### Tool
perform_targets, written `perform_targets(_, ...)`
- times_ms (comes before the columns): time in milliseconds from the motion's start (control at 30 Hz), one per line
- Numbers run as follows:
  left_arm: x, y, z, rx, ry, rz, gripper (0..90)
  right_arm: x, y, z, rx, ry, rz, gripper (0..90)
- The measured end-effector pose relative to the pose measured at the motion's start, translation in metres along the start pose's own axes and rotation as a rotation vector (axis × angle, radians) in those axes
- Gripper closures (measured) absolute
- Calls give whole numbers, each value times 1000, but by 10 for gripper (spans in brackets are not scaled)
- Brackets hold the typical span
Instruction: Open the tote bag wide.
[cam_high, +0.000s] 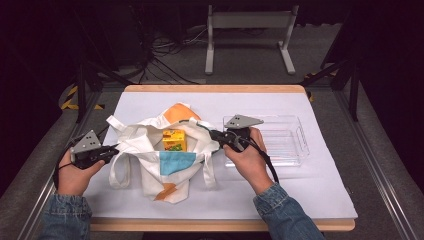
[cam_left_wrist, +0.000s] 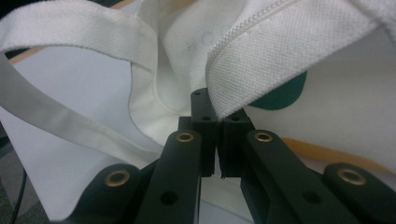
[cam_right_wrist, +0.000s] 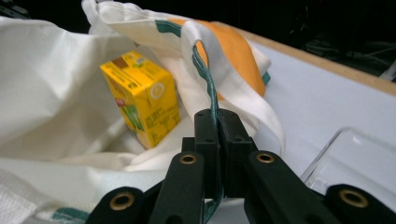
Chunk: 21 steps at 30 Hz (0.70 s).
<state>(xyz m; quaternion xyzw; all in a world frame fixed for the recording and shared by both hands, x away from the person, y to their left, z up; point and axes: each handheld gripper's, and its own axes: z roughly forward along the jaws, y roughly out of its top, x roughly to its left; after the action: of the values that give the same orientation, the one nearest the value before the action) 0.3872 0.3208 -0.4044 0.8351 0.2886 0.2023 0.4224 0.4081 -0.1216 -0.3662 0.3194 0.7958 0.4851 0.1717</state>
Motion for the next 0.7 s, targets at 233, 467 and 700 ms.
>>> perform_targets(233, 2, -7, 2, -9, -15, -51, 800, -4, -12, 2, 47, -5, 13, 867)
perform_targets(467, 2, 5, -28, -75, 74, -79, 570, -4, -6, -10, -20, 21, 37, 775)
perform_targets(700, -5, 21, -57, -138, 101, -115, 493, 0, 4, -28, -151, 51, 40, 591)
